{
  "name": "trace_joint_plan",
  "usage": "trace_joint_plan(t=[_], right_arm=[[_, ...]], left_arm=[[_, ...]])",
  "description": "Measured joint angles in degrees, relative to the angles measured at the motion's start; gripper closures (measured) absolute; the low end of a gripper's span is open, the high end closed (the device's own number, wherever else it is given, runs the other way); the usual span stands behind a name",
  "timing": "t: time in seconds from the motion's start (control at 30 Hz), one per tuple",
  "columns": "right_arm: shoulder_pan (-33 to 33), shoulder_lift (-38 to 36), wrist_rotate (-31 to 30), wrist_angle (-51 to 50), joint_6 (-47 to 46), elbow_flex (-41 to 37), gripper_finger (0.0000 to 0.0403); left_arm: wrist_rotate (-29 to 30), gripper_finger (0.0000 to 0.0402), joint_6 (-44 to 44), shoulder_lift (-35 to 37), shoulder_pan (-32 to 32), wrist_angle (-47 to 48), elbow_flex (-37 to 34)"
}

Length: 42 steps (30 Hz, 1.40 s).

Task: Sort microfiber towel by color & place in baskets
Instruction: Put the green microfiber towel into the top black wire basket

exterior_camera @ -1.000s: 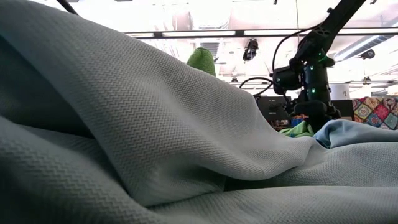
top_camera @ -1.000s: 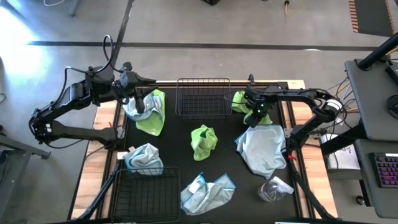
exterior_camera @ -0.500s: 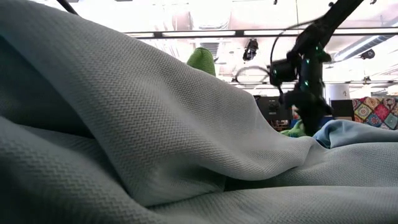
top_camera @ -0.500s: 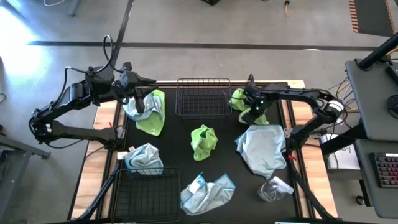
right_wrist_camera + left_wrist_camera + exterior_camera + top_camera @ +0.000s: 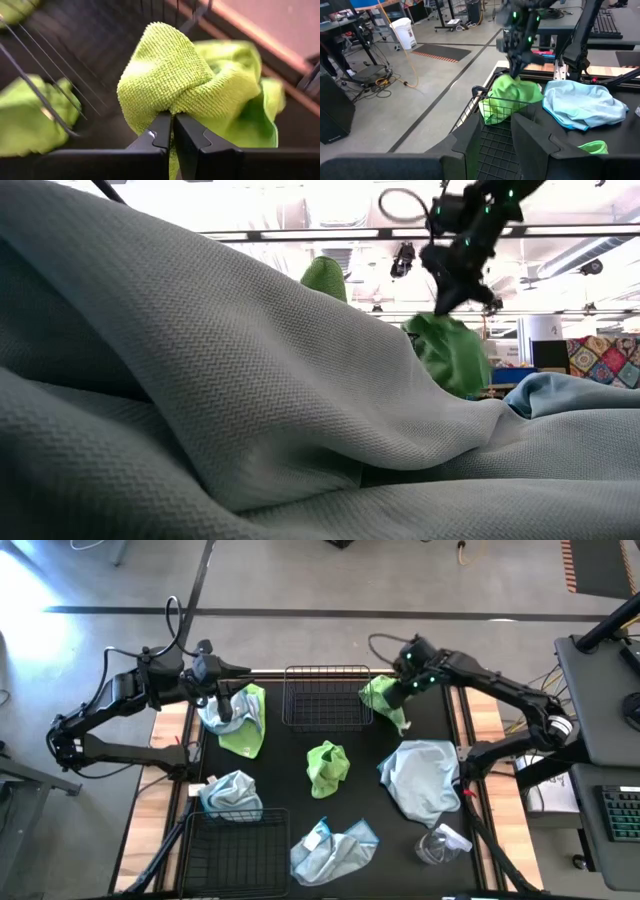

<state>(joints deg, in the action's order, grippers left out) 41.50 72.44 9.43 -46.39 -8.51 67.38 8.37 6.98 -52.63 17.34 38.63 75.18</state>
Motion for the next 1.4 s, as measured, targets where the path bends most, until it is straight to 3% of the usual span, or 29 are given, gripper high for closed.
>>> trace_joint_plan(t=[0.63, 1.13, 1.4], right_arm=[[-6.1, 4.2, 0.0, 9.6, -0.5, 20.0, 0.0394], [-12.3, 17.6, 0.0, 14.6, -0.5, 34.9, 0.0394], [-16.3, 25.6, 0.0, 9.9, 2.8, 45.7, 0.0394]], left_arm=[[0.0, 0.0306, 0.0, 0.0, 0.0, 0.0, 0.0], [0.0, 0.0306, 3.3, 0.0, 0.0, 0.0, 0.0], [0.0, 0.0306, 3.1, 0.0, 0.0, 3.4, 0.0]])
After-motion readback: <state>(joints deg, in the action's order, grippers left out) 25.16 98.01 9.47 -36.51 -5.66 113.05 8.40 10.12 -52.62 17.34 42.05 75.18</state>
